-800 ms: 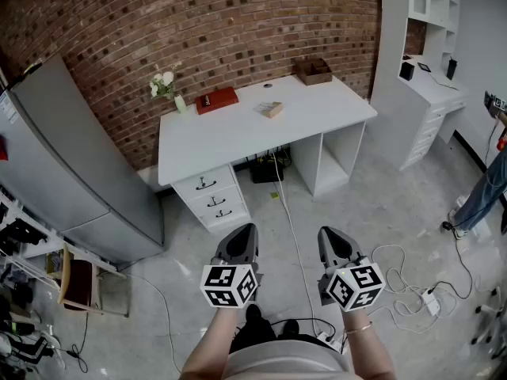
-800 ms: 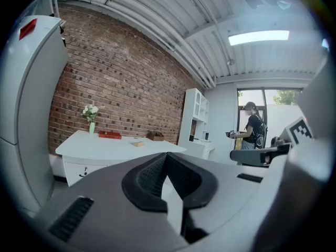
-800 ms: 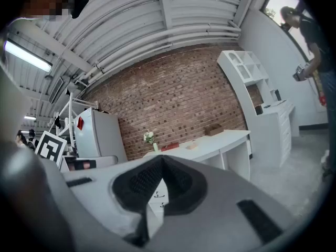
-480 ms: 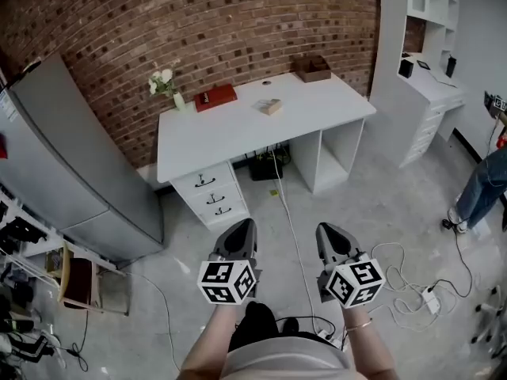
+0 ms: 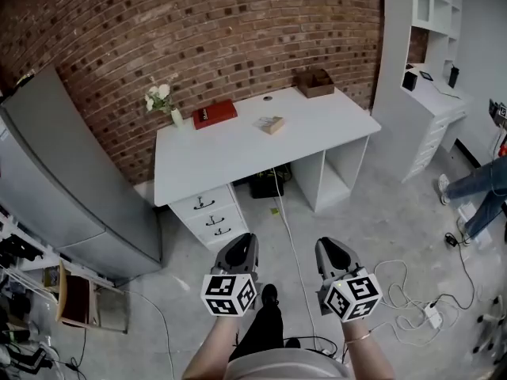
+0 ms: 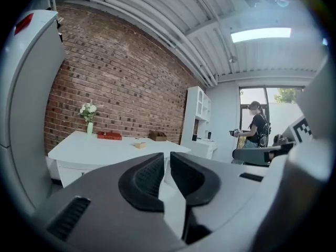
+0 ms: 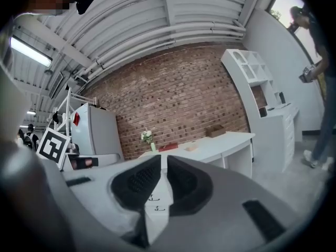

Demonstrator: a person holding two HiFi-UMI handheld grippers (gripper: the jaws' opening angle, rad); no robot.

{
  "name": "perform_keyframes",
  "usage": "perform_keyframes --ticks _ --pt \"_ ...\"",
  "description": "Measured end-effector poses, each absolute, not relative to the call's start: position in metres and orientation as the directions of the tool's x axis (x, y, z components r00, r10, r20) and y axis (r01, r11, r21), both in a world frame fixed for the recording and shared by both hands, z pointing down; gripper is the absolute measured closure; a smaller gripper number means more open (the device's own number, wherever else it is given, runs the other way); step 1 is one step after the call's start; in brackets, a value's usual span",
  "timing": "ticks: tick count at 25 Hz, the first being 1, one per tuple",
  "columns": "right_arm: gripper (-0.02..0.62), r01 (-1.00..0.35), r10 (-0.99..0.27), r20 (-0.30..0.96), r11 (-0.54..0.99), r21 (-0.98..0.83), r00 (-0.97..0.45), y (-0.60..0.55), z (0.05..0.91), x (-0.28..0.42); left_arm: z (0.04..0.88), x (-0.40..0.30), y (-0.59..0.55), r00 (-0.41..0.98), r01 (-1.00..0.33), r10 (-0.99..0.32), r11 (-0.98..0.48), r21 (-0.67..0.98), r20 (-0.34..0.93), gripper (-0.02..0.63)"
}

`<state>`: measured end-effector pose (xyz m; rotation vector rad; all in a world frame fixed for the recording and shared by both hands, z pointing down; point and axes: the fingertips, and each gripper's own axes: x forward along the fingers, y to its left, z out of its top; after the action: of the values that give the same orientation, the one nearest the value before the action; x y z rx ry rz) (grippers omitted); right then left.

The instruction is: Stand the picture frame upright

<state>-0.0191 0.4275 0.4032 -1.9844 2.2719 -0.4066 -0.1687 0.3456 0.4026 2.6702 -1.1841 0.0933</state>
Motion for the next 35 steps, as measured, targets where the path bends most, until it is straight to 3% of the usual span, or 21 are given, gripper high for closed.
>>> perform_keyframes --ticks 11,22,35 --pt "0.555 -0.953 -0.987 0.117 0.072 -0.296 -0.111 0.272 0.401 0.007 0.413 -0.151 0.187 0.683 -0.729 -0.712 -0.645 0.230 0.166 0.482" --pt "0.557 -0.953 -0.991 0.094 0.068 -0.295 -0.100 0.149 0.392 -0.001 0.418 -0.158 0.063 0.675 -0.735 -0.717 -0.631 0.246 0.178 0.462" --pt "0.557 -0.943 -0.990 0.117 0.036 -0.332 -0.078 0.078 0.406 0.047 0.427 -0.125 -0.013 0.670 -0.739 -0.717 -0.616 0.274 0.194 0.462"
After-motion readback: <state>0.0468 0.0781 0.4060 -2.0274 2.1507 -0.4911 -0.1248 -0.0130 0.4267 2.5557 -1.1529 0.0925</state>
